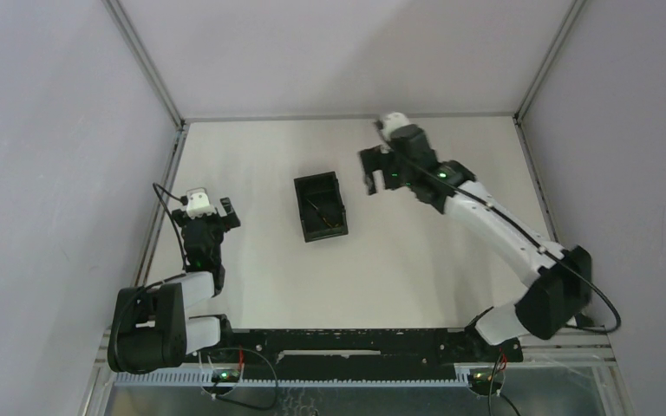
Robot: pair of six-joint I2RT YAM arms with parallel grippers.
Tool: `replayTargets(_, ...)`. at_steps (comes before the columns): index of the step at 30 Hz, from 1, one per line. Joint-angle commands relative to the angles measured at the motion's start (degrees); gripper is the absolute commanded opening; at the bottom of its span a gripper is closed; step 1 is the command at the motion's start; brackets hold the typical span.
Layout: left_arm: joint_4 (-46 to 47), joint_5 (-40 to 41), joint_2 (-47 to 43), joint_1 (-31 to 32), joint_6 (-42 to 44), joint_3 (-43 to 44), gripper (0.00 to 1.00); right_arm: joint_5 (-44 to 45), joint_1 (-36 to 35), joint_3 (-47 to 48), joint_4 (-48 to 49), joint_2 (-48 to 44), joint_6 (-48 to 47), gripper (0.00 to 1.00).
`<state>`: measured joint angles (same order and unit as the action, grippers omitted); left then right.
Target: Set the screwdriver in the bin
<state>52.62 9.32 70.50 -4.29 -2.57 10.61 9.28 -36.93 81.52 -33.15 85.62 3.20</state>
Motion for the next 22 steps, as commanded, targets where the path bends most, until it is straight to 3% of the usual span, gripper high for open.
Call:
replayTargets(1, 2.22, 0.58, -0.01, 0.38, 0.77, 2.95, 1.00, -4.08, 10.85, -13.27, 9.73, -10.36, 5.73, 1.00)
replayTargets(5, 2.22, 0.57, -0.01, 0.34, 0.73, 2.93, 1.00, -4.99, 18.25, -26.97, 17.09, -20.09, 6.19, 1.00)
replayTargets(13, 2.22, 0.58, -0.01, 0.33, 0.81, 2.97, 1.00, 2.25, 25.44, -50.60, 33.35, -32.54, 10.60, 1.00)
replayTargets(22, 2.22, 0.55, -0.02, 0.34, 0.76, 2.94, 1.00, 5.47, 25.59, -56.62, 39.82, -34.02, 10.01, 1.00)
